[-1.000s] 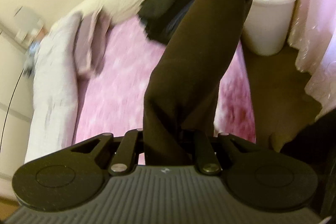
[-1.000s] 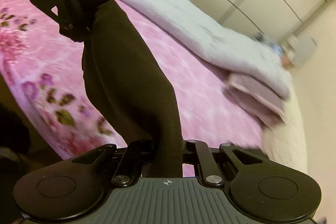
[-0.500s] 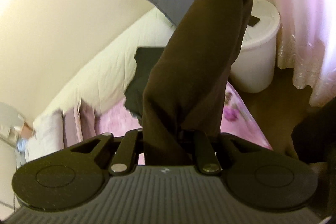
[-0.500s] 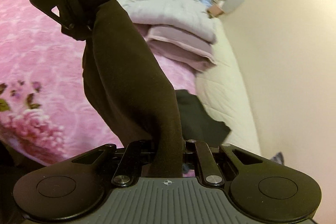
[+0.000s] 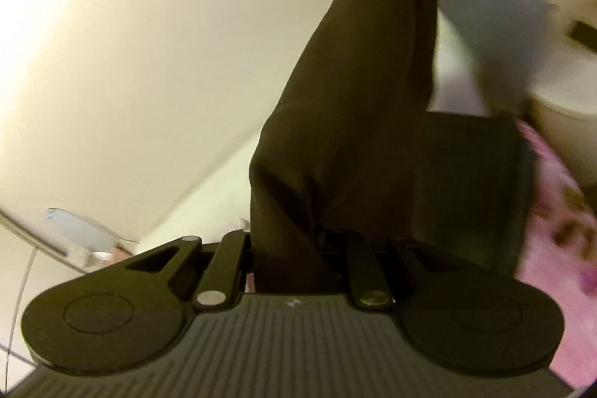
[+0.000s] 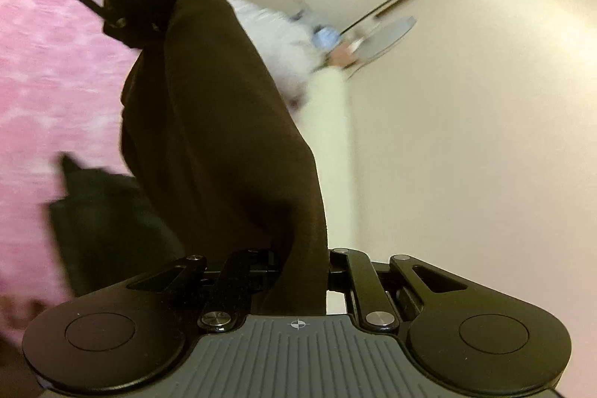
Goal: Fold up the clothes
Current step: 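Carry the hanging shirt with both grippers toward the stack of dark clothes, then lower the shirt onto the top of the clothes stack with both grippers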
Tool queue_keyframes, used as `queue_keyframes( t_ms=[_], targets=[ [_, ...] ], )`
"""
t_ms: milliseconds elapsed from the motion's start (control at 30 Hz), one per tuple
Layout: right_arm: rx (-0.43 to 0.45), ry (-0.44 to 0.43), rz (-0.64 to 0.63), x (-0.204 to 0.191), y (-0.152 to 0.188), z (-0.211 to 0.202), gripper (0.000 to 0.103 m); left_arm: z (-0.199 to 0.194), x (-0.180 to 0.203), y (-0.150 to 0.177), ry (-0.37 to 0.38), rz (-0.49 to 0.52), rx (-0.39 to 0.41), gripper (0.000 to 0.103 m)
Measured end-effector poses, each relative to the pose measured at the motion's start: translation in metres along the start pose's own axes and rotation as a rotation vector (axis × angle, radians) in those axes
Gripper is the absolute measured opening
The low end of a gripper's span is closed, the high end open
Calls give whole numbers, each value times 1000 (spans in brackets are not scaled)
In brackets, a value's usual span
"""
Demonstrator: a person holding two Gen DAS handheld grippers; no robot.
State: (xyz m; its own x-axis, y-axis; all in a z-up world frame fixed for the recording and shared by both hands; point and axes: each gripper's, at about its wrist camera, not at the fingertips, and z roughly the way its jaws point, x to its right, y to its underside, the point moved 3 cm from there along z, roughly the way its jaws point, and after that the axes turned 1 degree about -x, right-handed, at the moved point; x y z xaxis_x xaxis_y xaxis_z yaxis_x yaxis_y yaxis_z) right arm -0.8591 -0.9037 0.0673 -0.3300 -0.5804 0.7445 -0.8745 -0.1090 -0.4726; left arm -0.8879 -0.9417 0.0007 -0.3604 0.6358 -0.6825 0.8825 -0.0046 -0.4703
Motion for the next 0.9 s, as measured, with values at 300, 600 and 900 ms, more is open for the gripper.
queue_keyframes(
  t_ms=[300,600,900],
  targets=[
    [-148,-239,-37,-109,143,146,12,169,111,62,156,-56,-266,16],
    [-185,-213,-52,-124,184,131,22,148,126,100,95,12,-242,21],
    [-195,-254,-3,-119,180,124,11,127,134,89,97,-2,-233,13]
  ],
)
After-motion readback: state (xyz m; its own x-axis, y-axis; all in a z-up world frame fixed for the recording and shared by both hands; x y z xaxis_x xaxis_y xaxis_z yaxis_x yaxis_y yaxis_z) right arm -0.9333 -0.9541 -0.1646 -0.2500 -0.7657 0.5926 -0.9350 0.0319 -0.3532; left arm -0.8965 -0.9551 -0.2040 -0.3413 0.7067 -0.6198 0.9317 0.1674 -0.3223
